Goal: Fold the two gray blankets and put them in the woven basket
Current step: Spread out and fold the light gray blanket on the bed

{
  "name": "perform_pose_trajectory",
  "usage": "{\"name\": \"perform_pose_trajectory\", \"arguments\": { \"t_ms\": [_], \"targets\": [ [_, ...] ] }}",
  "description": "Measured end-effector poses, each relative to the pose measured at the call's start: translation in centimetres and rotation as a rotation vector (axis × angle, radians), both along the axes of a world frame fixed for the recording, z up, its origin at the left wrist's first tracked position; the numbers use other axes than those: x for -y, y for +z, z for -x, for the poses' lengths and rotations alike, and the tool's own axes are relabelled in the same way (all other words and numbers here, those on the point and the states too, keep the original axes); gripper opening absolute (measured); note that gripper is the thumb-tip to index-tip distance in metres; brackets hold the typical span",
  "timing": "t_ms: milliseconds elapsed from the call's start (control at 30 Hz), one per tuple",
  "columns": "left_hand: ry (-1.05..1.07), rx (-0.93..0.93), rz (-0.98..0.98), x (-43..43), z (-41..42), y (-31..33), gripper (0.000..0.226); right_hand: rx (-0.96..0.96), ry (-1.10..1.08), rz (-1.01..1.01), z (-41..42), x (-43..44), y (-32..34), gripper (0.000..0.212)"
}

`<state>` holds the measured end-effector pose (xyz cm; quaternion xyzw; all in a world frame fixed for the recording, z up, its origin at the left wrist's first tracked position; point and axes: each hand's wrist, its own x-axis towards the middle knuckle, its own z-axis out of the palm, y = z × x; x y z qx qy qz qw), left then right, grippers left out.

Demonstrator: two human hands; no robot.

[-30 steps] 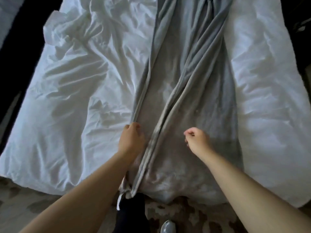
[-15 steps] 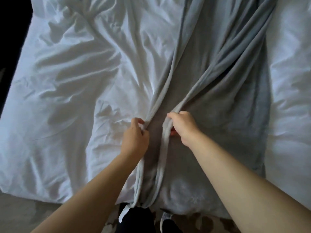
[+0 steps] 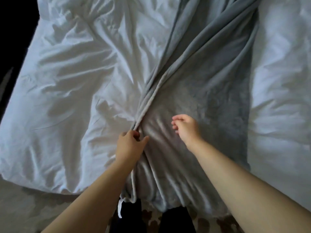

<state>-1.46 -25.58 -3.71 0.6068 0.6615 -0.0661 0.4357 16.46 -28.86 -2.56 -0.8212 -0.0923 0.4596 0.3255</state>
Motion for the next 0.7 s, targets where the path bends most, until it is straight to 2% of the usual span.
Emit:
{"name": "perform_pose_trajectory", "arguments": {
  "t_ms": [100, 167, 200, 267, 333, 400, 600, 700],
  "targets": [
    [-0.008, -0.096, -0.043, 1.3, -1.3, 0.0, 0.049, 0.430, 0.013, 0.339, -7.5, 8.3, -0.5, 0.022],
    [0.050, -0.105, -0.106, 2.1, -1.8, 0.0, 0.051, 0.559, -0.093, 0.542, -11.4, 13.2, -0.6, 0.029],
    [0.094, -0.103, -0.128, 2.4, -1.9, 0.1, 0.051, 0.548, -0.175, 0.607, -12.7, 15.2, -0.6, 0.036],
    [0.148, -0.133, -0.118, 3.0, -1.8, 0.2, 0.047, 0.300, -0.386, 0.565, -14.0, 17.8, -0.7, 0.048],
    [0.090, -0.203, -0.056, 3.1, -1.4, 0.2, 0.040, -0.124, -0.593, 0.291, -14.2, 18.9, -0.7, 0.046],
    [0.042, -0.231, 0.009, 3.0, -1.1, 0.4, 0.042, -0.336, -0.666, 0.133, -13.9, 19.2, -0.2, 0.041],
    [0.210, -0.312, 0.064, 4.5, 0.3, 1.0, 0.066, -0.400, -0.565, 0.093, -12.8, 20.7, 0.8, 0.033],
    [0.182, -0.216, 0.087, 6.0, 0.3, 0.5, 0.056, -0.436, -0.542, 0.106, -12.8, 22.0, 0.6, 0.034]
  ]
}}
